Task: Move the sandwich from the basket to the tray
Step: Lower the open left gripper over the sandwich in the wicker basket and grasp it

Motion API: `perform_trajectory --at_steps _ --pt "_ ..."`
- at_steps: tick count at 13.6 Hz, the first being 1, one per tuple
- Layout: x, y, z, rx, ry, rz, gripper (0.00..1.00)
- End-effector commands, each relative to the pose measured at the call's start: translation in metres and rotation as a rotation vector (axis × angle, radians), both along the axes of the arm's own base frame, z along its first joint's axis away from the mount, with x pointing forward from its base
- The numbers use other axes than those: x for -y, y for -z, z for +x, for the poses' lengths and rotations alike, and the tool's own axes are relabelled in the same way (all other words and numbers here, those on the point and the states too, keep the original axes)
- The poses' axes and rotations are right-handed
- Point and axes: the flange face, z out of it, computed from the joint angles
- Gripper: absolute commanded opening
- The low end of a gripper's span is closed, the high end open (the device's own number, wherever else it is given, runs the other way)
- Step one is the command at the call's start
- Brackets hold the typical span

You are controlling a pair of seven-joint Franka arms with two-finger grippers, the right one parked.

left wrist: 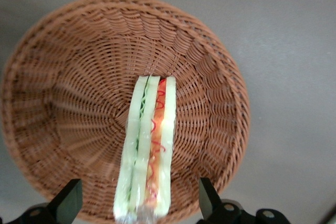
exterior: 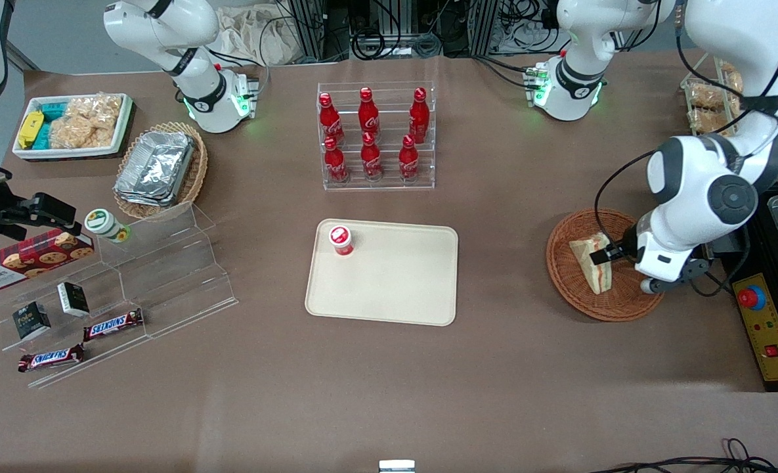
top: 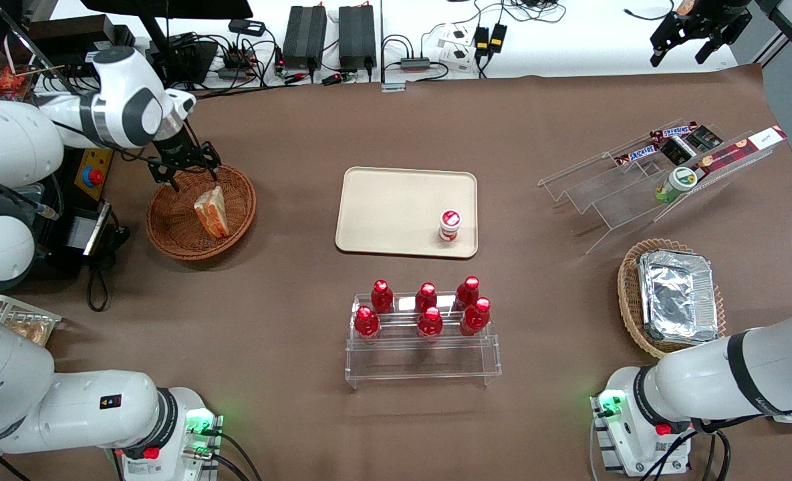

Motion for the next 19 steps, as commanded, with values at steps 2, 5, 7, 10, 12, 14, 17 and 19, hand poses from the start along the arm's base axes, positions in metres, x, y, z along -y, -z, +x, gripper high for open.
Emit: perform_trajectory --at_steps 2,5,7,10,12,14,17,19 --pt "0.002 0.040 -0.007 0.005 -0.011 0.007 1.00" --pt "0.001 0.053 -0.010 -0.019 -0.010 0.007 0.86" --pt "0.001 0.055 -0.013 -0.025 -0.008 0.009 0.56" --pt "0.000 0.039 -0.011 -0.012 -0.008 0.011 0.37" --pt "0.001 -0.005 -0.005 0.015 0.005 0.018 0.35" --pt "0.003 -0.072 0.001 0.027 0.042 0.064 0.35" --pt "0.027 -0.172 0.009 0.013 0.109 0.082 0.36" --pt "0.040 -0.235 0.007 -0.031 0.154 0.086 0.35"
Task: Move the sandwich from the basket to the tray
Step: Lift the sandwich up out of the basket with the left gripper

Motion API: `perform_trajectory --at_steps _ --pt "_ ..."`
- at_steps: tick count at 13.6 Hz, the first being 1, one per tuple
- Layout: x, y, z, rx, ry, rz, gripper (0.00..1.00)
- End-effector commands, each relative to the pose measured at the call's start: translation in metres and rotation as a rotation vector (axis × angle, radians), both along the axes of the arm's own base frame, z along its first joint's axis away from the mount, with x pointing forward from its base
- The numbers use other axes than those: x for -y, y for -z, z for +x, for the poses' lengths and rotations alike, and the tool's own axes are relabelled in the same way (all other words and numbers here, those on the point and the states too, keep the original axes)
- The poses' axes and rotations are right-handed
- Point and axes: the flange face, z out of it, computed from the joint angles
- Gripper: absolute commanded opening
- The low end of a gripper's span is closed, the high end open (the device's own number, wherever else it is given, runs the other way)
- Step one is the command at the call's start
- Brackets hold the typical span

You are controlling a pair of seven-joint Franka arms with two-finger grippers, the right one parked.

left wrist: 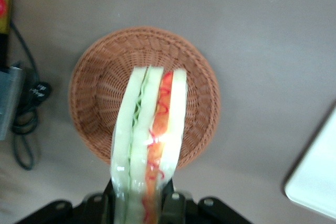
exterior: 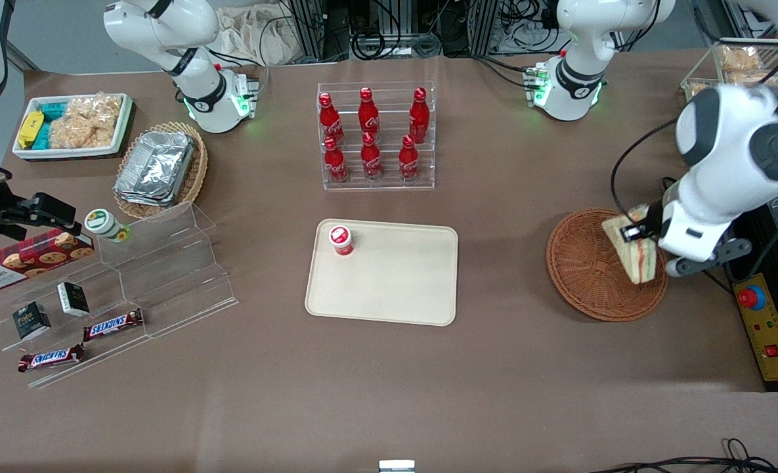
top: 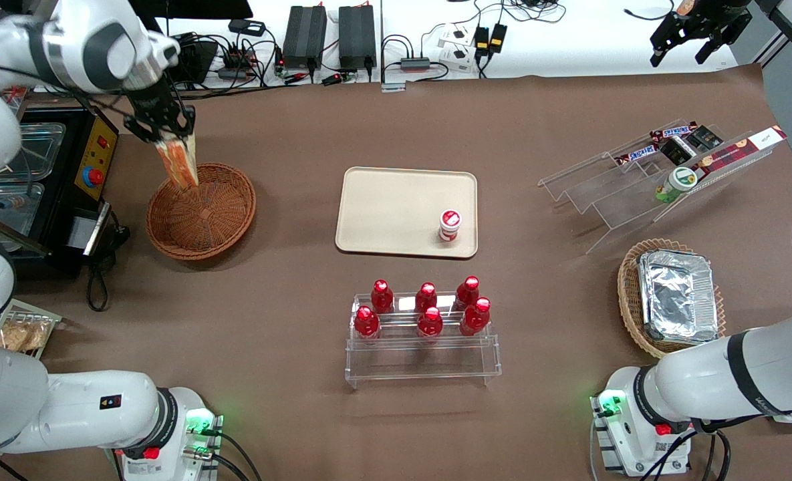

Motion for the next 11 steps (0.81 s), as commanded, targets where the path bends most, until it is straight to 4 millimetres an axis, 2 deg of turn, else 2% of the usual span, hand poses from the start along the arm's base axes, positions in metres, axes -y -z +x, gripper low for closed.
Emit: perform_trajectory --at_steps 1,3,5,7,10,11 --pt "0.017 -0.073 -0.001 -0.048 0.072 0.018 0.35" --pt "0.036 -0.126 -0.016 -0.071 0.115 0.019 0.35" --pt "0.062 -0.167 -0.038 -0.083 0.151 0.021 0.35" --pt "0.105 -0.201 -0.063 -0.064 0.160 0.011 0.35" --pt "0.185 -0.211 -0.093 -0.030 0.069 0.001 0.34" --pt "0.210 -0.204 -0.097 -0.037 0.048 -0.007 0.34"
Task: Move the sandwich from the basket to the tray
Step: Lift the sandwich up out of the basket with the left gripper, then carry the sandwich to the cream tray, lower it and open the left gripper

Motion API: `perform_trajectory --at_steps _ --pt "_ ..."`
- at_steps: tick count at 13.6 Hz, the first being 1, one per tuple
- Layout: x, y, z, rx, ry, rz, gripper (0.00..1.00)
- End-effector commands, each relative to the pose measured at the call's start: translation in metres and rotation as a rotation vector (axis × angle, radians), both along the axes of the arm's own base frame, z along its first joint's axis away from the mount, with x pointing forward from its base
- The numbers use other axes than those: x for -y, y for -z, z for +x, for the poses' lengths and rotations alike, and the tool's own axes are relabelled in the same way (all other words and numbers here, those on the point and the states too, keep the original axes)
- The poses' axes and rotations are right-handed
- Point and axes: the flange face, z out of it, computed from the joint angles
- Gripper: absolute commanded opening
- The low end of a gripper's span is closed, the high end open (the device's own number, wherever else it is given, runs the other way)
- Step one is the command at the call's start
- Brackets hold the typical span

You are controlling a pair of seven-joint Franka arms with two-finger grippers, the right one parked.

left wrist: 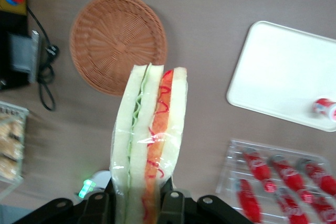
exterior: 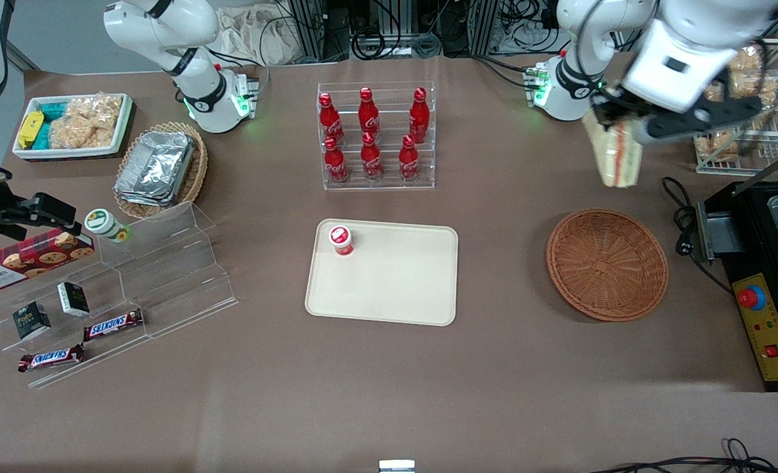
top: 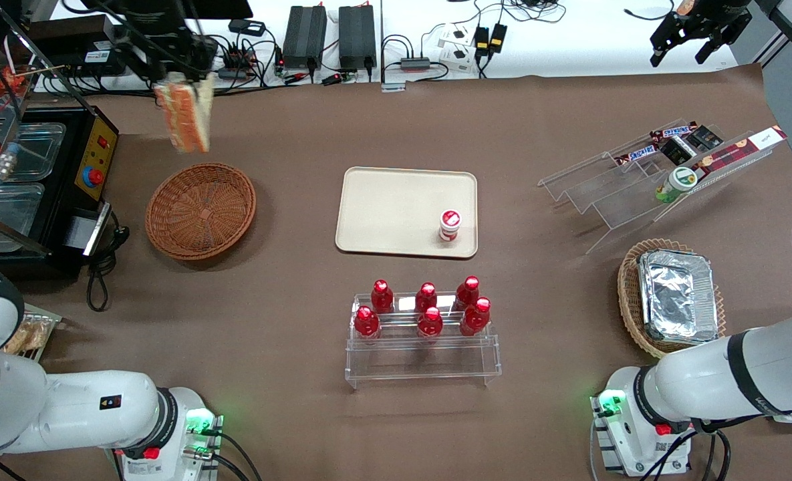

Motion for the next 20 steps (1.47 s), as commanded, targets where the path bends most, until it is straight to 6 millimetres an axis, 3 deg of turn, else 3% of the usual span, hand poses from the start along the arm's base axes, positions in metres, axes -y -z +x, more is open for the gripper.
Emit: perform_trajectory --at_steps 1,3,5,8,11,15,20 --pt "0.059 0.015 -0.002 -0.025 -0.067 -0.038 0.34" --pt "0.088 0.039 0.013 -0.017 -0.116 -0.092 0.34" --pt "0.113 0.081 0.031 -0.041 -0.109 -0.122 0.34" --pt "0.130 0.163 0.069 -0.088 -0.120 -0.175 0.34" --pt "0.145 0.267 0.104 -0.074 -0.184 -0.150 0.34" --pt "0.173 0.368 0.111 -0.115 -0.196 -0.155 0.34" --pt "0.191 0.443 0.105 -0.108 -0.192 -0.107 0.35"
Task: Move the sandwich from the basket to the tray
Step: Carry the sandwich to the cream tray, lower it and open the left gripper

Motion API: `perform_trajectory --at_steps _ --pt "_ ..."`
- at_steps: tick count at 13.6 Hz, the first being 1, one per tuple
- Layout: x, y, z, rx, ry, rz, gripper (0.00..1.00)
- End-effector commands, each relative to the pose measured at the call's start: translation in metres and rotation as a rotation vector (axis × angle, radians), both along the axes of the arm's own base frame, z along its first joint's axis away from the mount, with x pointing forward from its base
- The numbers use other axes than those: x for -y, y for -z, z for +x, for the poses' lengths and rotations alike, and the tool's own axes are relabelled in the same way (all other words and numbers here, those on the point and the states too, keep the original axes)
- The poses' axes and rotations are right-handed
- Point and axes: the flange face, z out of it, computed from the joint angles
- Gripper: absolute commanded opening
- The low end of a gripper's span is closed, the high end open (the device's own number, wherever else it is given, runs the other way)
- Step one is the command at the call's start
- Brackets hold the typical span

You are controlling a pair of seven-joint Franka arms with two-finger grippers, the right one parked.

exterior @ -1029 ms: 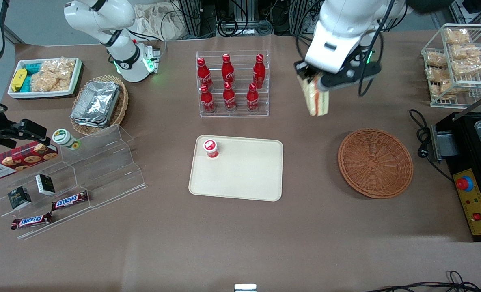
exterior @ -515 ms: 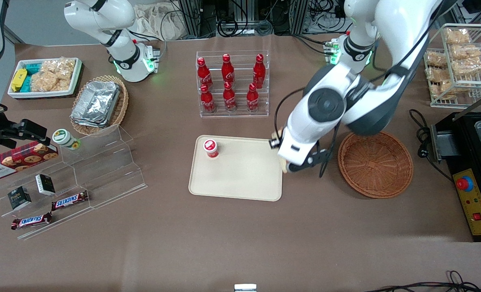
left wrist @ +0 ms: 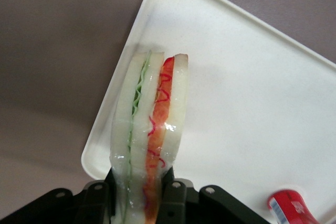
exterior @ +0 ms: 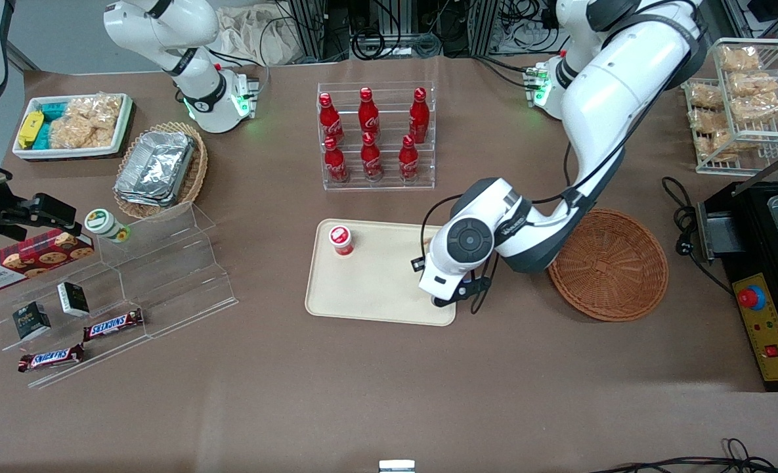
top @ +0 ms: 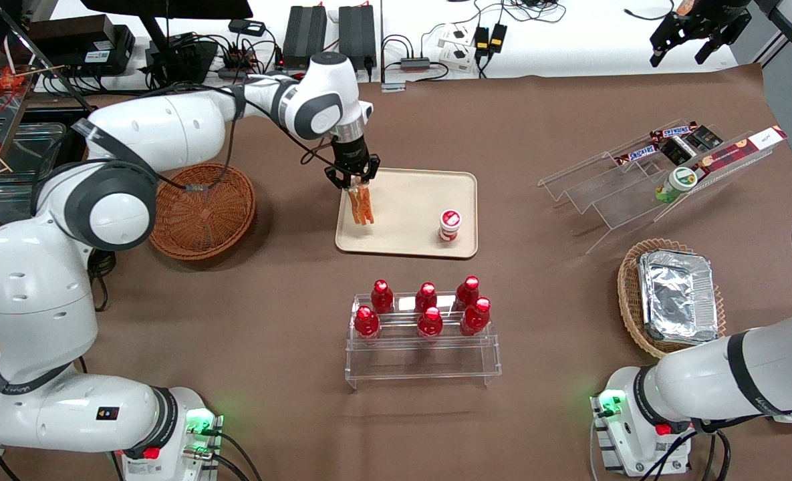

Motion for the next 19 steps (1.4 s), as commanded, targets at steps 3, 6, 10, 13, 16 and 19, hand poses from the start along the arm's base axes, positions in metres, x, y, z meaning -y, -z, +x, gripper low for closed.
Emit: perform_trajectory --at_steps 3,6,10,13,16,19 --pt "0.012 0.021 0.002 0.036 -0.011 0.018 0.43" --pt "0.012 0.022 0.003 0.041 -0.015 0.014 0.78" --pt "0.002 -0.033 0.007 0.076 -0.078 0.057 0.99" --pt "-0.035 -0.120 0.009 0.119 -0.101 0.137 0.99" --pt "-0.084 -0.188 0.017 0.169 -0.164 0.166 1.00" --pt "-0.132 -0.235 0.024 0.200 -0.145 0.164 1.00"
